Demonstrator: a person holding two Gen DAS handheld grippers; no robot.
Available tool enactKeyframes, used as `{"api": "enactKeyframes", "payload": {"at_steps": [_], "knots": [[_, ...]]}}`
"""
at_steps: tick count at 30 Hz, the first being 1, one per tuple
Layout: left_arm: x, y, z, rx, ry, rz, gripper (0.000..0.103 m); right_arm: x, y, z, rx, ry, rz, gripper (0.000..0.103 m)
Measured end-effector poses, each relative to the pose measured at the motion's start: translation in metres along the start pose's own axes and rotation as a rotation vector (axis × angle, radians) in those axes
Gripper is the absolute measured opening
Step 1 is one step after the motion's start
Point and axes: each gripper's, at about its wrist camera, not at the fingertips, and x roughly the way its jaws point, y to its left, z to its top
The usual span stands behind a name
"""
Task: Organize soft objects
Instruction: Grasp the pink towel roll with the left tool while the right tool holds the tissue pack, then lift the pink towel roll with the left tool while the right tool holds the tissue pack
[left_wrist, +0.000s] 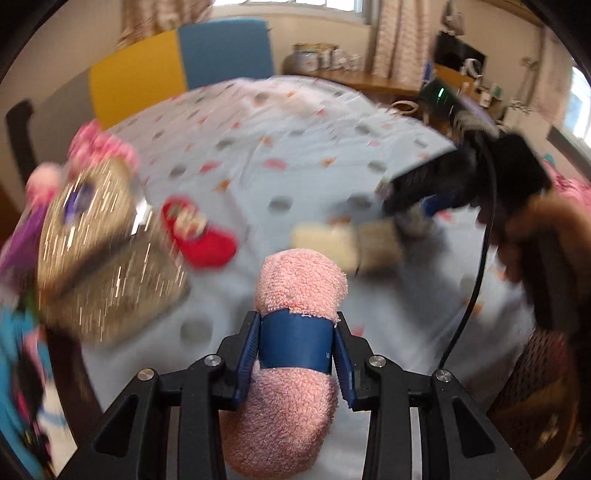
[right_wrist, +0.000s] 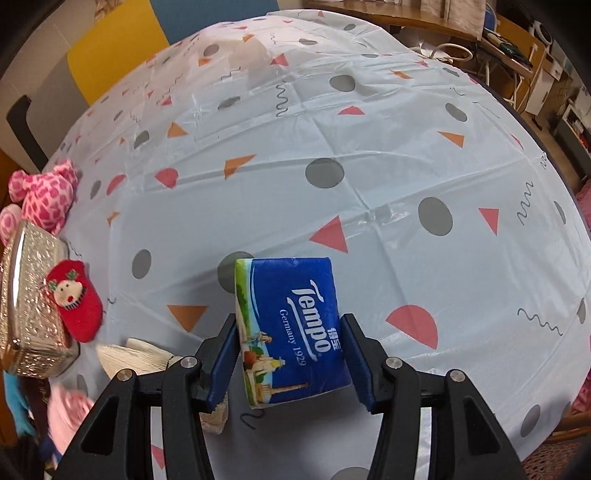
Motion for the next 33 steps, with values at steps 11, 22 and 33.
{"api": "enactKeyframes", "payload": {"at_steps": [11,22,33], "knots": [[0.029,0.01,-0.05,-0.035,-0.003,0.063,0.042,0.017,0.01,0.001,-0.037,0.039,-0.069,0.054],[0.025,0.016,-0.059,-0.08,-0.05,0.055,0.046,0.022,0.012,-0.001,-0.039,0.036,-0.073,0.054],[0.022,0.02,-0.063,-0.115,-0.055,0.046,0.051,0.025,0.024,-0.007,-0.09,0.019,-0.114,0.054]]}}
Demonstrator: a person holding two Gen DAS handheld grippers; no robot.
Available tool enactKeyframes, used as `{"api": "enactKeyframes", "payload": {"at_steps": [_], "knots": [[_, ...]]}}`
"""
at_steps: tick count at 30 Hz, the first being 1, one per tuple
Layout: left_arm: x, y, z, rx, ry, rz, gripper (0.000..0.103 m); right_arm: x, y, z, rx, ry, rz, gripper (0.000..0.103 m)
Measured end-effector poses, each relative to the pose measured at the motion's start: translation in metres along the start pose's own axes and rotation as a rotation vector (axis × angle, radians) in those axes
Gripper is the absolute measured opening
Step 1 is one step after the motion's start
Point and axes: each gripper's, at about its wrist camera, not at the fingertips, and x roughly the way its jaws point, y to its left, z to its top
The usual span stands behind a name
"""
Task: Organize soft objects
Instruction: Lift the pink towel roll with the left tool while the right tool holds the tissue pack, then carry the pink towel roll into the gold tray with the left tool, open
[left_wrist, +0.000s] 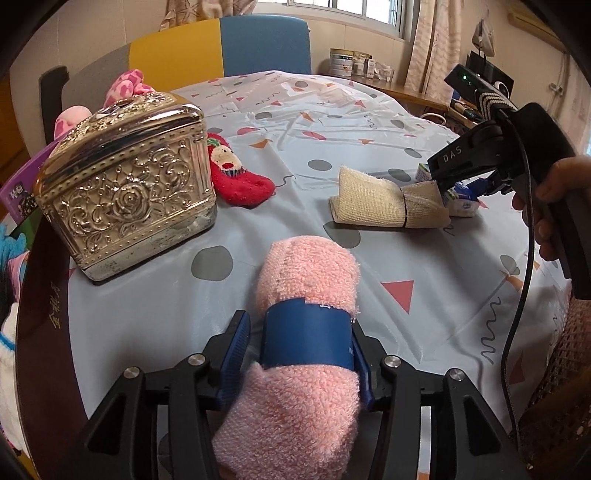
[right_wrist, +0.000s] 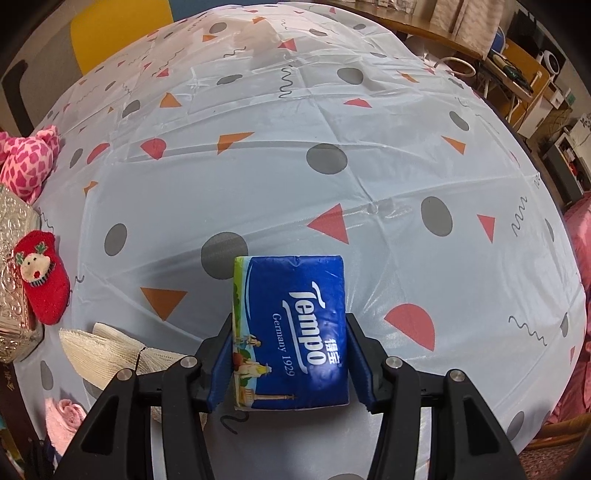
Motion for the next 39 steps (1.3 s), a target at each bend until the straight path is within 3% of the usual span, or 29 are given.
{"api": "enactKeyframes", "payload": {"at_steps": [10,14,22,29,39], "knots": [[-0.004,-0.003,-0.004,0.003,-0.018,0.019,0.05,0.001,0.007,-0.002,-0.015,-0.003,-0.003,0.056],[-0.006,-0.003,-0.004,0.01,-0.012,0.029,0.039,0.002,0.008,-0.001,-0.028,-0.007,-0.011,0.054],[-0.02,-0.001,-0.003,-0.009,0.024,0.017,0.037,0.002,0.014,-0.005,-0.056,-0.021,-0.028,0.054],[-0.054,0.002,0.007,-0.029,-0.046,0.005,0.037,0.002,0.016,-0.009,-0.068,-0.029,-0.039,0.054],[-0.104,0.024,0.023,-0.079,-0.155,0.089,0.037,0.0,0.02,-0.009,-0.083,-0.031,-0.05,0.054]]}}
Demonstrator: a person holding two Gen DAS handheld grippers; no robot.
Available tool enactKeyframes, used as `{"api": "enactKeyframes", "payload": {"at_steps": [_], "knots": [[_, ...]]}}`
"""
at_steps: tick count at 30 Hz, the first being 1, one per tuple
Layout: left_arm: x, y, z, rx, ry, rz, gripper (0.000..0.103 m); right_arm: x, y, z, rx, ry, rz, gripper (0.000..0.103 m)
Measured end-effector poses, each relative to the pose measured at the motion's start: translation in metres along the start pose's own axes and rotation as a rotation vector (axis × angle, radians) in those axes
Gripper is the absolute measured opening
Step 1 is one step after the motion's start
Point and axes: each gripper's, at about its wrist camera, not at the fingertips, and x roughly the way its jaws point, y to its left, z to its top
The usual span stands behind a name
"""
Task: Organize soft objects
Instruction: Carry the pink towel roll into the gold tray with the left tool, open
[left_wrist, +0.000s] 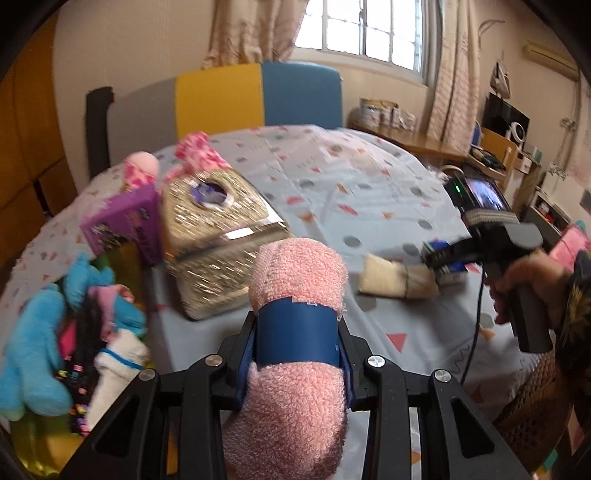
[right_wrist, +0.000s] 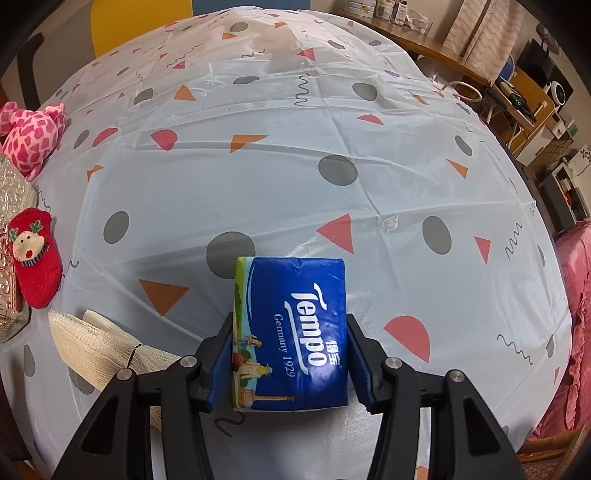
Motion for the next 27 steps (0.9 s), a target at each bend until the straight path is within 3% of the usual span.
{"api": "enactKeyframes", "payload": {"at_steps": [9,21,27], "knots": [[-0.023,0.035,0.009,-0.07,-0.044,0.072,0.037,-0.002,0.004,-0.001,-0.017,-0.006,-0.013,0.053],[-0.027,0.071,0.0,-0.143,-0.018,0.123,0.037,-0.003,0.007,-0.002,-0.033,-0.011,-0.025,0.053],[-0.044,0.111,-0.008,-0.199,-0.027,0.166,0.037,-0.005,0.009,-0.003,-0.042,-0.015,-0.032,0.053]]}}
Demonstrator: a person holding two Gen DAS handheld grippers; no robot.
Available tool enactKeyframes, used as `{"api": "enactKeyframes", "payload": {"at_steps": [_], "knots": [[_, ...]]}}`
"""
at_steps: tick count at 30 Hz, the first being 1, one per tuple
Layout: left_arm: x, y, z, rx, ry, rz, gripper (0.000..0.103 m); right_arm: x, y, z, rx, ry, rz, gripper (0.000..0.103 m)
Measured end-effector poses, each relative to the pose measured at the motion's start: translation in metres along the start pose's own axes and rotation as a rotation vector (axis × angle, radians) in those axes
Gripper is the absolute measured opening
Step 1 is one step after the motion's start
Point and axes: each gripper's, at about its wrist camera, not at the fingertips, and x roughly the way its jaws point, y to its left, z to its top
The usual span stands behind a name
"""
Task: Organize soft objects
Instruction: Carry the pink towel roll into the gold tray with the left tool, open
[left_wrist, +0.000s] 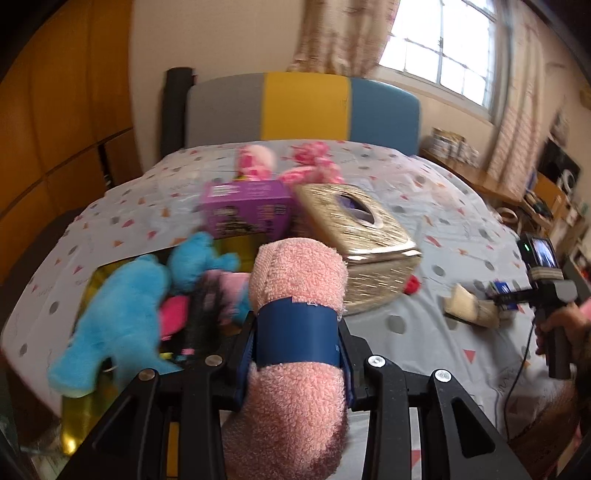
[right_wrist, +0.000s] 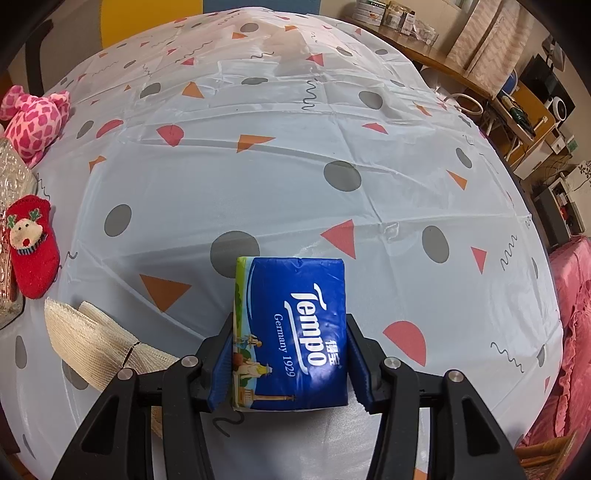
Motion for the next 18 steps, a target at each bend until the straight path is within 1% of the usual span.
{"api": "enactKeyframes", "payload": {"at_steps": [2,4,6,7,10,12,15,17,18], "knots": [[-0.006,0.02,0.0,-0.036,-0.007,0.022,0.037,-0.001,0.002,-0.001,-0.006,-0.002,-0.005,0.053],[-0.018,0.052,0.0,-0.1,-0.022,0.038,0.037,-0.001,0.003,-0.001,-0.012,-0.003,-0.009,0.053],[-0.031,0.081,-0.002,-0.143,-0.042,0.063,0.037,-0.002,0.004,-0.001,-0.014,-0.004,-0.012,0.053],[-0.035,0.09,-0.004,-0.152,-0.051,0.074,0.037,-0.002,0.004,-0.001,-0.014,-0.004,-0.012,0.053],[-0.052,0.128,-0.015,-0.185,-0.08,0.143,0.038,-0.002,0.005,-0.002,-0.018,-0.005,-0.015,0.053],[-0.056,0.148,-0.025,-0.219,-0.074,0.159,0.038,-0.002,0.006,-0.002,-0.021,-0.006,-0.019,0.053],[-0.053,0.161,-0.039,-0.264,-0.056,0.177,0.038,-0.003,0.007,-0.002,-0.024,-0.007,-0.022,0.053],[-0.045,0.168,-0.049,-0.311,-0.042,0.162,0.038,-0.004,0.007,-0.003,-0.024,-0.008,-0.024,0.053],[-0.042,0.167,-0.052,-0.319,-0.038,0.15,0.038,-0.004,0.008,-0.003,-0.025,-0.008,-0.024,0.053]]}}
